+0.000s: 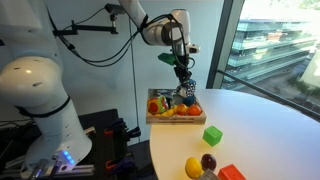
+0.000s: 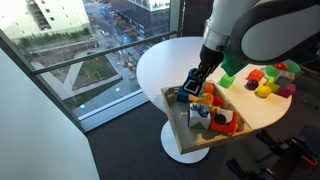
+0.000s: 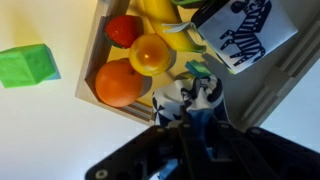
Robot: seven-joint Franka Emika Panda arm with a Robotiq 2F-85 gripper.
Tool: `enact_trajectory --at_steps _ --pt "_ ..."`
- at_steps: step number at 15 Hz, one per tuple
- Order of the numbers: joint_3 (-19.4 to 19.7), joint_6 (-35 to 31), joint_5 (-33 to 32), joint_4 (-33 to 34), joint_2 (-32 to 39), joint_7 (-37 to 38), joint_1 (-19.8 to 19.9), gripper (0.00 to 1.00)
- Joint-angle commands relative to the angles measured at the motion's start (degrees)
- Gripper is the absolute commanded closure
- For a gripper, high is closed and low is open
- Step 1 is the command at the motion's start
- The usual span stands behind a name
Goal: Put the 4 cube on the tray
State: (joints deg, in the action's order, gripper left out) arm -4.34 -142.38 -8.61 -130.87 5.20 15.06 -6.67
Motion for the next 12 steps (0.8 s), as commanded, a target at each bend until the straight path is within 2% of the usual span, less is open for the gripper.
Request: enact_trajectory --at_steps 1,6,7,9,12 --pt "0.0 -0.6 -6.0 1.4 2.0 5.0 -1.5 0.94" --pt "0.1 -0.1 -7.8 1.5 3.5 6.5 -2.9 0.92" --pt "0.1 0.0 -7.5 1.4 3.6 6.1 -3.0 0.60" --pt "0.0 0.1 -6.7 1.0 3.5 5.5 -3.0 0.58" --pt "0.0 0.4 -5.5 0.4 2.6 4.2 -2.6 0.35"
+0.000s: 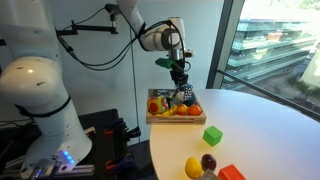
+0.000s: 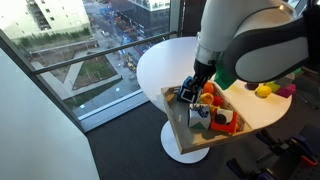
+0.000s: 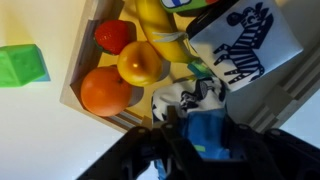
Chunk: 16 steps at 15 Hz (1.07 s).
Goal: Put the 4 cube on the tray
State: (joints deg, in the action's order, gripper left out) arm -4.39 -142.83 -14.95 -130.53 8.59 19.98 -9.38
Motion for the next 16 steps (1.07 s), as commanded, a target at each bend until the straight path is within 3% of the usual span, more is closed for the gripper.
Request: enact_trajectory --at_steps 1,5,11,16 --pt "0.0 0.9 1.3 -0.2 -1.2 -1.3 0.3 0.26" --pt "0.0 1.7 4.9 -1.1 -2.5 -4.2 1.5 0.00" --pt "0.3 5.0 14.3 -2.3 -5.4 -12.3 4.3 0.00" --pt "0.9 13.0 22.5 -2.9 -9.0 -19.6 6.3 0.00"
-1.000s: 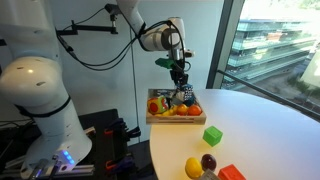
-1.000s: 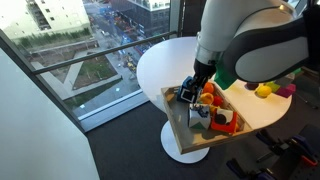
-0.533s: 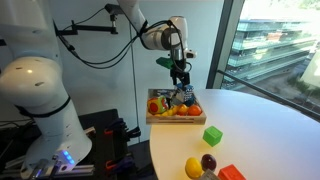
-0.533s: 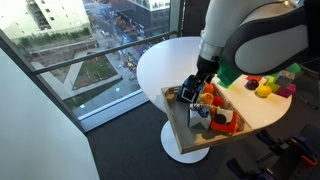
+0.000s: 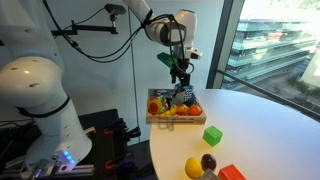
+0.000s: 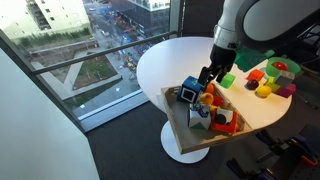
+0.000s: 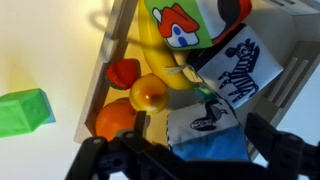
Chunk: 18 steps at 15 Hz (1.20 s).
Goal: Put the 4 cube on the tray
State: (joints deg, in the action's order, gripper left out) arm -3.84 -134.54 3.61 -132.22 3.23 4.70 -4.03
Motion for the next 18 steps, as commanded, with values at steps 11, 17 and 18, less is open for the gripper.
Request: enact_trajectory --at_steps 11,17,18 --pt "2.5 20.9 1.3 -3.0 -14.6 -4.2 2.2 0.00" --pt "2.7 20.3 -1.0 -5.3 -19.8 -3.3 3.1 0.00" --pt "2.7 20.1 0.2 -3.8 -17.3 -4.4 2.6 0.00"
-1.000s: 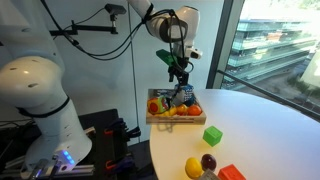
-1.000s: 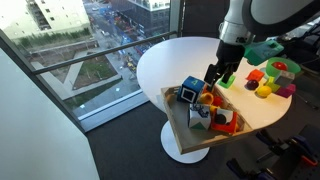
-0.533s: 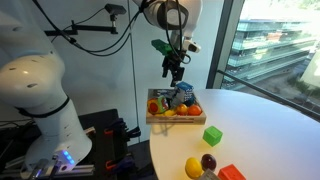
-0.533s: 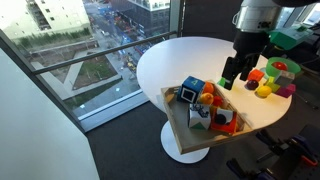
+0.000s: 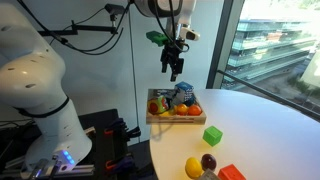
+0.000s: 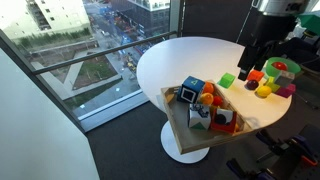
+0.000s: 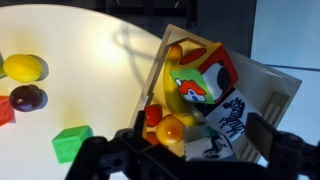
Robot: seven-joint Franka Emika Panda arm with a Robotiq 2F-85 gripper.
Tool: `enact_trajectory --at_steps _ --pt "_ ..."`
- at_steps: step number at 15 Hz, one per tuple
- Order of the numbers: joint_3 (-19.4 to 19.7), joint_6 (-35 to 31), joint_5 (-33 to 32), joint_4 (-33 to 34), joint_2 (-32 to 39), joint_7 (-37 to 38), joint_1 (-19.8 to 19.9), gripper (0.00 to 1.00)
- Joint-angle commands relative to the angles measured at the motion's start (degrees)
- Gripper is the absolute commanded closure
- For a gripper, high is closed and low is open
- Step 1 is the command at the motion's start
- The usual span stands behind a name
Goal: Put the 4 cube on the tray
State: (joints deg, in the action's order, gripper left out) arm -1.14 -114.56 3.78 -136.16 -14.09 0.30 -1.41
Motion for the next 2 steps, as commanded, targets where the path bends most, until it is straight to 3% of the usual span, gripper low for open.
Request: enact_trajectory --at_steps 1,2 --pt "0.1 0.1 -0.1 -0.3 -0.6 0.0 0.1 0.00" --pt "0.1 0.1 -0.1 -0.5 -1.0 0.0 0.1 0.00"
